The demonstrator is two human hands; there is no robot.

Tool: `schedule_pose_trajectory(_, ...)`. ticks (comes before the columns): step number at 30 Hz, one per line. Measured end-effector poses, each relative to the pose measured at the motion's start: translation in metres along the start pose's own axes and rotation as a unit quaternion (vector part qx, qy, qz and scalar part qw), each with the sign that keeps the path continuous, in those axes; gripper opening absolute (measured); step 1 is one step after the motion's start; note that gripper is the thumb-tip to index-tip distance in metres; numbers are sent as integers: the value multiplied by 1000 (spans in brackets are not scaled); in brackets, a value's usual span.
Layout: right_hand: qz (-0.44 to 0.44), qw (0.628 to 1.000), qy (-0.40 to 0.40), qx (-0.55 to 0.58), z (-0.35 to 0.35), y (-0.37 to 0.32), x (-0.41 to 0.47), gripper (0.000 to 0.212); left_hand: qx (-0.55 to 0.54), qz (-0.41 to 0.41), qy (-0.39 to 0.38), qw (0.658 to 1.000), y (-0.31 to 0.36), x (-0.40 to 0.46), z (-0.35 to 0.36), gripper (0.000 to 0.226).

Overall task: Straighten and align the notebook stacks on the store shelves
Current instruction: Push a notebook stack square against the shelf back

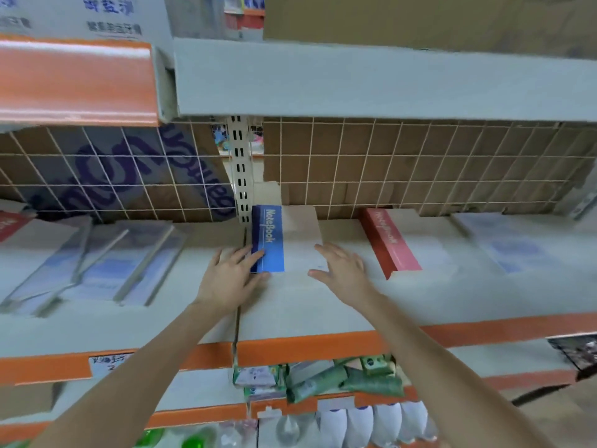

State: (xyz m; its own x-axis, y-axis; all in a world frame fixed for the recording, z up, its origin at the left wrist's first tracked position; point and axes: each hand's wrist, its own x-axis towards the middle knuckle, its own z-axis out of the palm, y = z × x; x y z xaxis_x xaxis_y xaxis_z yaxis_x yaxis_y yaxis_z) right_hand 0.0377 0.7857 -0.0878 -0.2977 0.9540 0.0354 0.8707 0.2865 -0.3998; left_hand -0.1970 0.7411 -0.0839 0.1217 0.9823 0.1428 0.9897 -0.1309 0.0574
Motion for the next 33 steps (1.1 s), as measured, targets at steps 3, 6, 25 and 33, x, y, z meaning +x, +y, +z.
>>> schedule_pose_trajectory(3, -18, 1000, 4, 7, 1, 5, 3, 62, -20, -15, 24, 999, 2, -3, 3, 56)
schedule_pose_trajectory(6, -24, 1000, 2, 6, 3, 7, 4, 63, -64, -22, 62, 996, 5, -6, 4, 54)
schedule_pose_trajectory(25, -50, 999, -5, 3, -3, 9, 9, 63, -92, -49, 143, 984, 12, -12, 6, 44)
schedule_pose_trajectory(33, -43, 999, -14, -1, -5, 6, 10, 66, -180, -108, 129, 969, 11, -5, 6, 54)
